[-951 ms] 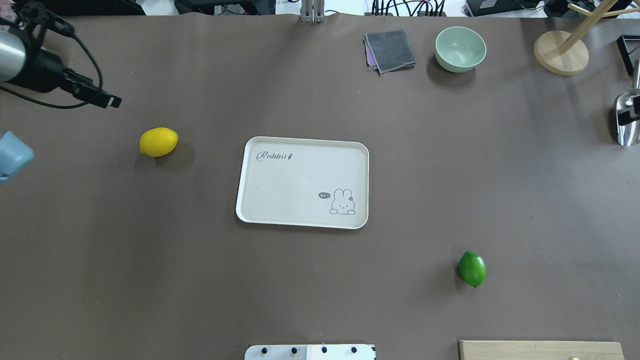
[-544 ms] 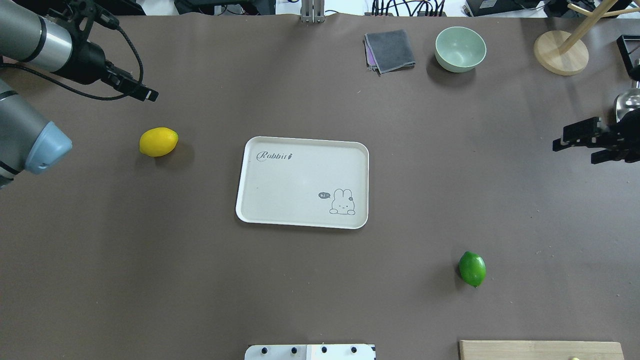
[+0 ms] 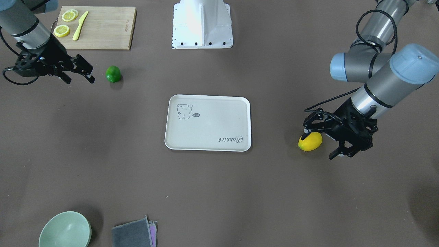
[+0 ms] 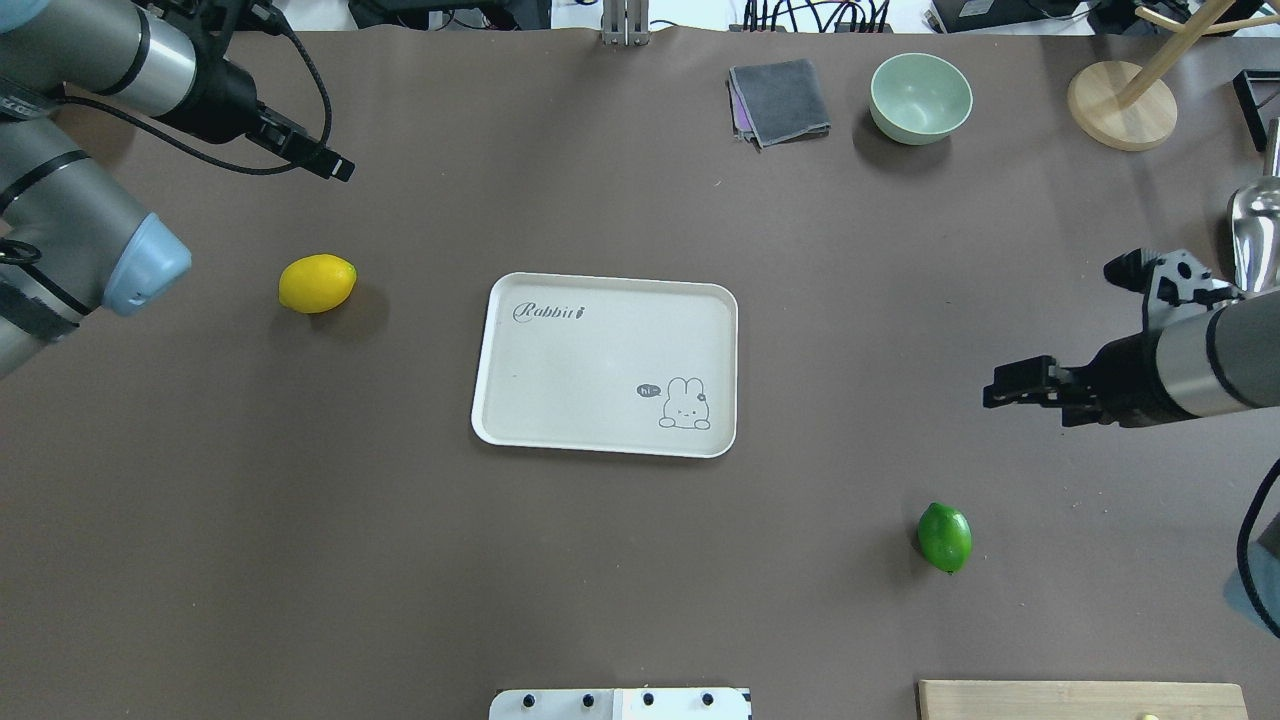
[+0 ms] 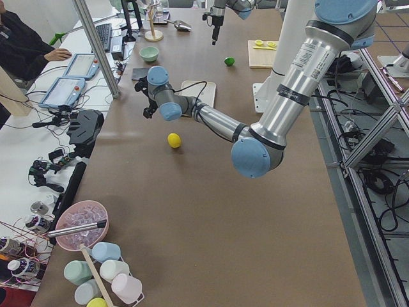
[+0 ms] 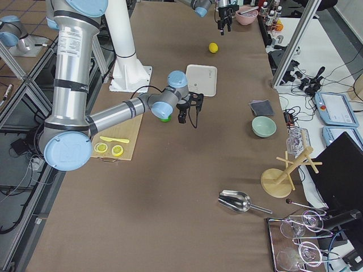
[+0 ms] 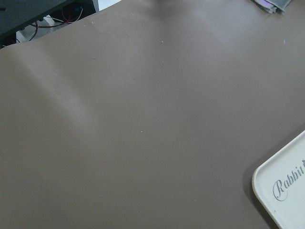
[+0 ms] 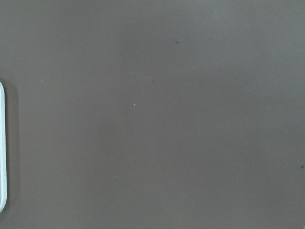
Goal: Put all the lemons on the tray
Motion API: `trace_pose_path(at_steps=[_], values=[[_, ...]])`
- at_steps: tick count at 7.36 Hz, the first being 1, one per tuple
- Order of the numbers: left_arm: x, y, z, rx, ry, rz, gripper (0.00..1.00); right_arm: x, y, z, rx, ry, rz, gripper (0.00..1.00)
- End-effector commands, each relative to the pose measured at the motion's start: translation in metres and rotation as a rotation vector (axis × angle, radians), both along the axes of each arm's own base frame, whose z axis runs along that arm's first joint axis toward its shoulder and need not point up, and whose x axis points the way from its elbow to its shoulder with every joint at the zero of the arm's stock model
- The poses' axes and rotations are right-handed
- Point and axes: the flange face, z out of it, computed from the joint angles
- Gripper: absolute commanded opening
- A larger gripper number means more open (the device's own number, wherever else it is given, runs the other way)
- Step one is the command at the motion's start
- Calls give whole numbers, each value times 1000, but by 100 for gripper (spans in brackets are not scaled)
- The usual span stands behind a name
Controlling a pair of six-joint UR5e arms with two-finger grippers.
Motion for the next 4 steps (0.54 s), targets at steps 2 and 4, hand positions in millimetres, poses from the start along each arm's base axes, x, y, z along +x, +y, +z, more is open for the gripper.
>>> trace_pose_path(at_steps=[2, 4], values=[[11, -4, -8, 11, 3, 19, 98, -61, 47, 3, -15, 82, -57, 100], [12, -1, -6, 6, 2, 26, 98, -75, 62, 6, -10, 97, -90, 100]])
